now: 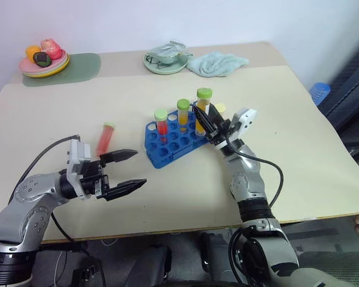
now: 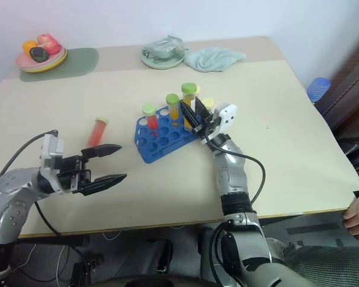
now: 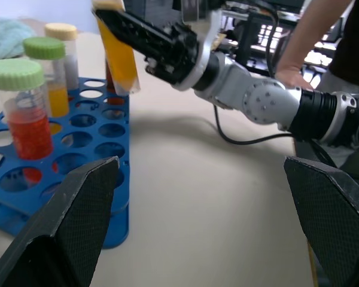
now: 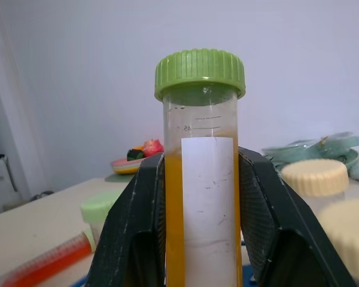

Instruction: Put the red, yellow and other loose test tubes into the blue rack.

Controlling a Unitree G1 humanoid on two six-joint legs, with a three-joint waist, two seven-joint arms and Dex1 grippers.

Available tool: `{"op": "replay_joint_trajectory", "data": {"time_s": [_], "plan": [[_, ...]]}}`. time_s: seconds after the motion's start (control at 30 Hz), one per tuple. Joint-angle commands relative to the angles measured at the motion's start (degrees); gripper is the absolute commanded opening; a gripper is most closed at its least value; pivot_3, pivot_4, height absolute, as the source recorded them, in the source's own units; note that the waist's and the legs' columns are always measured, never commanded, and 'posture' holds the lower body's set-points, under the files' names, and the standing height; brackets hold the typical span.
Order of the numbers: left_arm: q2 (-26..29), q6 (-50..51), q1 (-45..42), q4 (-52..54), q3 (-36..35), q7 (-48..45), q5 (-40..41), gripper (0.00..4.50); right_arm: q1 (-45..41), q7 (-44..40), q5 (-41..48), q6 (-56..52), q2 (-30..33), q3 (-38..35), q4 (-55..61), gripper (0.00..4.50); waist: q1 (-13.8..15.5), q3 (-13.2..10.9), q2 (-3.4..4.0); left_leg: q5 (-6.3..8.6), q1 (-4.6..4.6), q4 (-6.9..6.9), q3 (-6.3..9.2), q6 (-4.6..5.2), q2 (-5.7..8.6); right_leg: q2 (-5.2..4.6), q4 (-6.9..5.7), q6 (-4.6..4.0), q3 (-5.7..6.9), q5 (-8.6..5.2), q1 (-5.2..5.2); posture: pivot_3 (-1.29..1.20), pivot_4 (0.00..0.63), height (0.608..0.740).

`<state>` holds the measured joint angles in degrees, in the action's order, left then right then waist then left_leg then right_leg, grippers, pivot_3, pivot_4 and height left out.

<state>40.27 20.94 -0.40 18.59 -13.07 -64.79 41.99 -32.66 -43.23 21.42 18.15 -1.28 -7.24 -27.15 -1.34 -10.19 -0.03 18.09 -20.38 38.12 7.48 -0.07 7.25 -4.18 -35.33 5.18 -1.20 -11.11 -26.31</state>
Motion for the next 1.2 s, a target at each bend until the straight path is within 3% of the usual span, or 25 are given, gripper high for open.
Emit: {"op": "replay_joint_trajectory", "data": {"time_s": [0.03,0.23,1.07,1.2], "plan": [[-0.3,-0.8,1.2,2.2,-2.3,0.5,1.3,4.50,-3.0,-0.5,0.1,7.1,-1.3,-1.0,-6.1,1.40,0.0,0.0,0.00,-0.01,0.01,0.00,0.00,-0.02,-0.05,0.05,0.00,-0.02,-0.01,0.01,0.00,0.00,0.150,0.740],[-0.1,-0.5,2.2,3.2,-3.1,1.1,1.9,4.50,-6.5,-1.3,0.2,12.9,-2.5,-1.8,-15.7,1.40,-0.1,0.0,0.00,-0.06,0.01,-0.01,-0.01,-0.10,-0.16,0.15,0.01,-0.16,-0.03,0.10,-0.01,0.00,0.150,0.740],[1.6,1.0,2.4,4.5,-4.5,2.2,3.1,4.50,-8.2,-2.5,-2.7,25.1,-2.6,-3.4,-33.1,1.40,-1.2,0.3,-0.23,-0.07,0.15,-0.01,0.00,-0.17,-0.27,0.41,-0.01,-0.25,-0.11,0.15,0.11,0.00,0.150,0.740],[1.4,1.1,2.6,4.2,-4.9,2.8,3.6,4.50,-6.8,-2.9,-3.7,27.7,-2.3,-2.9,-33.0,2.86,-1.1,0.5,-0.45,-0.03,0.24,-0.02,0.02,-0.23,-0.31,0.47,0.02,-0.26,-0.11,0.15,0.23,0.00,0.150,0.740]]}}
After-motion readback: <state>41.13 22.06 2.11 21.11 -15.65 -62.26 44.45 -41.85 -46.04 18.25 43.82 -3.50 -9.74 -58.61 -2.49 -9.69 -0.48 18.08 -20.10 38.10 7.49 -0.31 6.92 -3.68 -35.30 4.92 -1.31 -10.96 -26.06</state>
